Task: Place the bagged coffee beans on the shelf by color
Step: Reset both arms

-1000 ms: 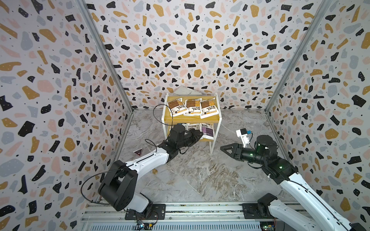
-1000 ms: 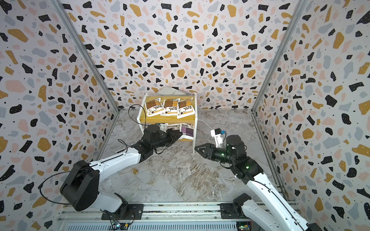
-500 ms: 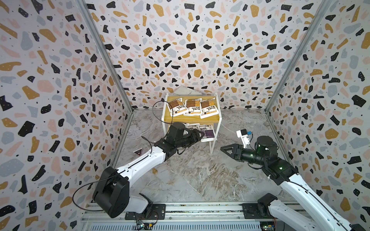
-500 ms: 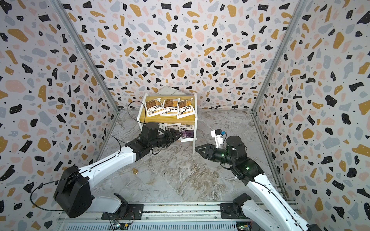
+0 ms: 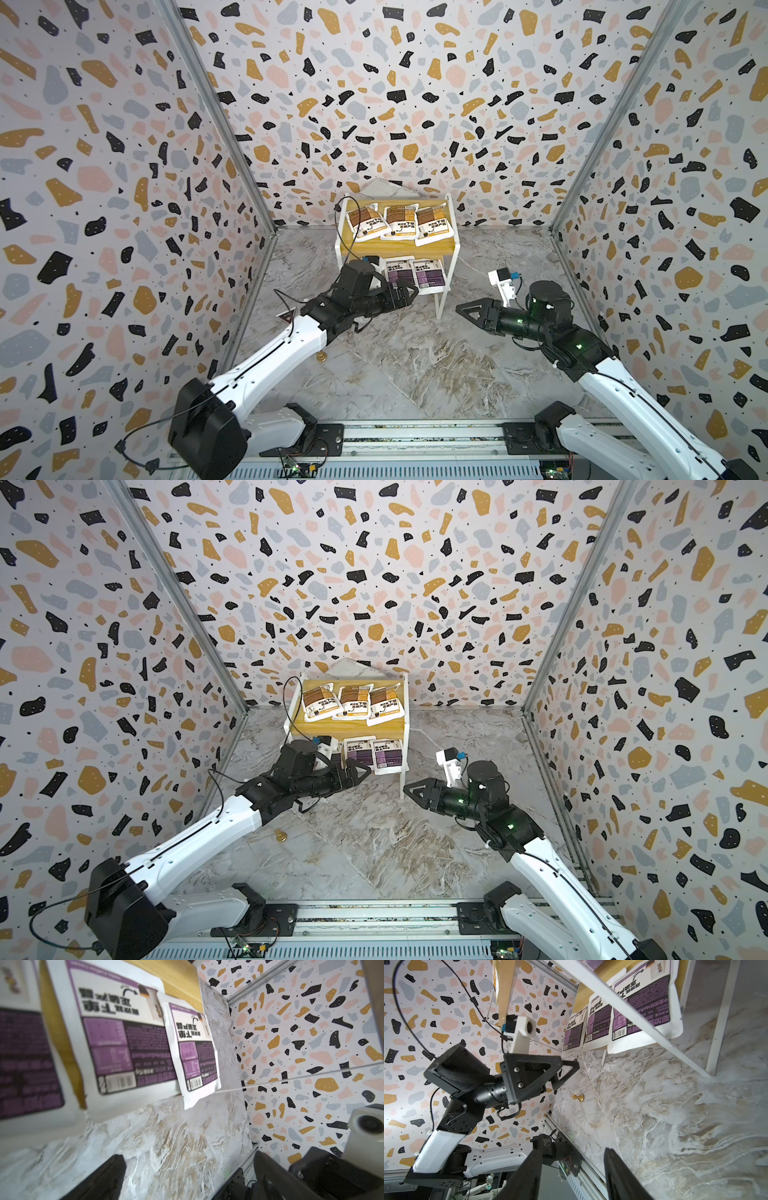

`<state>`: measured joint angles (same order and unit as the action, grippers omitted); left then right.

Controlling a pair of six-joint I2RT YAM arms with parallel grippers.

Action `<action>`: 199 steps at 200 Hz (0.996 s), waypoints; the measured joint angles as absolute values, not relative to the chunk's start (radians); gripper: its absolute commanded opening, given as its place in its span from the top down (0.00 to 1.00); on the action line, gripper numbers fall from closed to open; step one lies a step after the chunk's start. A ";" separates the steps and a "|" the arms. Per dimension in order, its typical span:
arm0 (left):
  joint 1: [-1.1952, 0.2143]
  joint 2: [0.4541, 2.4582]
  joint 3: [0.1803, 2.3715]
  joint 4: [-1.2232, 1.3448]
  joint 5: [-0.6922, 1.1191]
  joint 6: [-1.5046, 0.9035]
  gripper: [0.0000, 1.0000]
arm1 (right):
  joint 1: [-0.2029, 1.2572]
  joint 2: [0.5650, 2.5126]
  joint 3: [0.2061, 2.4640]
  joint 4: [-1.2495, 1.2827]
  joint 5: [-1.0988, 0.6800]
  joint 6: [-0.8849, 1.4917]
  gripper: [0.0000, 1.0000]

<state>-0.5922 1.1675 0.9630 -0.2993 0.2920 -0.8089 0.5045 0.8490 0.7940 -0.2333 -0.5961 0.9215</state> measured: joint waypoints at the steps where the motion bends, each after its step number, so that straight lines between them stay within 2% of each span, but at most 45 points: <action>1: -0.592 1.158 0.961 -0.303 0.291 -0.804 0.00 | 0.504 0.851 0.794 -0.233 -0.596 0.920 0.46; 51: -0.592 0.784 0.885 -0.385 0.229 -0.716 0.00 | 0.470 1.010 0.887 -0.253 -0.601 0.859 0.46; 83: -0.592 0.660 0.829 -0.513 0.196 -0.687 0.00 | 0.428 1.063 0.969 -0.268 -0.591 0.801 0.46; 126: -0.592 0.599 0.818 -0.694 0.092 -0.622 0.00 | 0.295 1.047 0.974 -0.374 -0.552 0.711 0.46; 153: -0.563 0.596 0.810 -0.731 0.044 -0.574 0.00 | 0.205 1.049 0.974 -0.472 -0.446 0.571 0.45; 199: -0.349 0.712 0.770 -0.670 0.044 -0.475 0.00 | 0.183 1.146 0.952 -0.434 -0.219 0.305 0.44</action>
